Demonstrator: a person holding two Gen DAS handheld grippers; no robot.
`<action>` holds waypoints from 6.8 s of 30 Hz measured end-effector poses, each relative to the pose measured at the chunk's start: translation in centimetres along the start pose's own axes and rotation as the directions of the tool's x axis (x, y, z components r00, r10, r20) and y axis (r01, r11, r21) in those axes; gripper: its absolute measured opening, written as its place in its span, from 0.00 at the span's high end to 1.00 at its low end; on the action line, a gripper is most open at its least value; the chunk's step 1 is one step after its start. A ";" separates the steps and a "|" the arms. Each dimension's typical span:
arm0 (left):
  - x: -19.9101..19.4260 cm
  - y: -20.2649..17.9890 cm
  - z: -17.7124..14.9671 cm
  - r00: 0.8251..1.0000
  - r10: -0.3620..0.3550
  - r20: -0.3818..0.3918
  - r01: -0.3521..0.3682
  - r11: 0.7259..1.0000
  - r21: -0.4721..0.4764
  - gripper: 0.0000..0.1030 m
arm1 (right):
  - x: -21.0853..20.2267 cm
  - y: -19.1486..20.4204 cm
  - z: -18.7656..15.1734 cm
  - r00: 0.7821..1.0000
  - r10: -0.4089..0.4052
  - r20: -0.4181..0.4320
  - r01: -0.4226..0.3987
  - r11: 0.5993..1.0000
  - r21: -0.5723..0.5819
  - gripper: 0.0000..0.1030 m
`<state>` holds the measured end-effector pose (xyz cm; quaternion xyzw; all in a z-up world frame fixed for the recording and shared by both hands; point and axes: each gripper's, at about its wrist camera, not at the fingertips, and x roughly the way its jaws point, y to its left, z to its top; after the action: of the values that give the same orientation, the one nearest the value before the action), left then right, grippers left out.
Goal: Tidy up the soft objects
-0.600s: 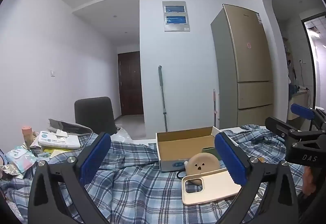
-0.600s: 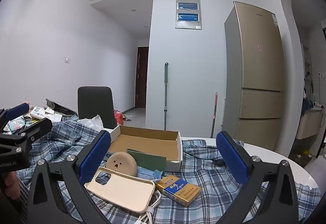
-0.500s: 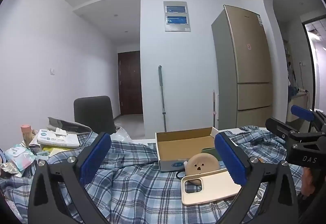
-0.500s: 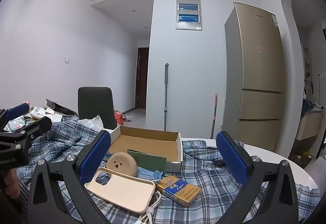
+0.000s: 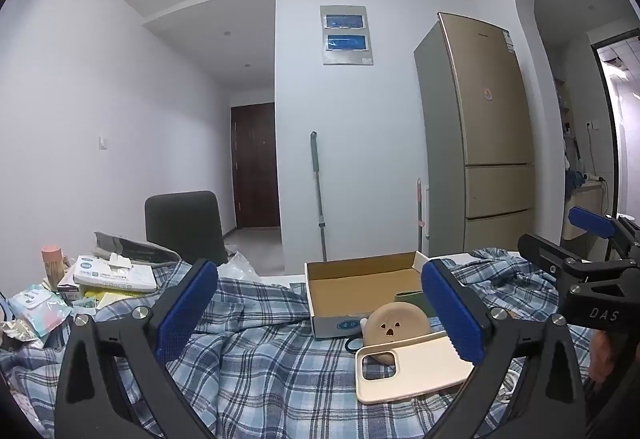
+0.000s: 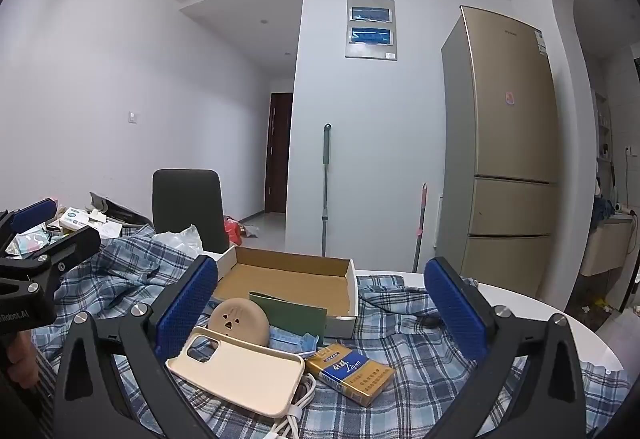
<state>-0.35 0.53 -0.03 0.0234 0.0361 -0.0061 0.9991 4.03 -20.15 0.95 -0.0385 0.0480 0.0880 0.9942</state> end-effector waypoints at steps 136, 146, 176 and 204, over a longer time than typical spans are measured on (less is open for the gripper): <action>5.2 -1.1 -0.3 0.977 -0.014 -0.212 0.009 1.000 -0.024 0.00 | 9.9 -0.5 -6.9 0.642 0.200 -0.741 -0.162 0.979 0.124 0.79; 6.8 -1.2 -0.4 0.924 -0.149 -0.352 0.148 0.989 -0.030 0.00 | 6.8 -2.5 -2.8 0.835 0.175 -0.522 -0.124 0.984 0.132 0.79; 17.7 -0.2 -7.5 0.433 -0.340 -0.835 -0.047 0.916 -0.398 0.11 | 8.0 -1.7 -4.8 0.743 0.227 -0.629 -0.177 0.974 0.142 0.79; 19.0 -3.1 -7.6 0.420 -0.235 -0.877 -0.403 0.817 -0.412 0.10 | 7.3 -1.4 -4.6 0.760 0.215 -0.614 -0.188 0.976 0.109 0.79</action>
<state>18.02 -2.44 -9.12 -0.2735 0.5644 0.0719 0.7755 10.97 -20.63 -4.27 -0.0399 0.3787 0.1757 0.9078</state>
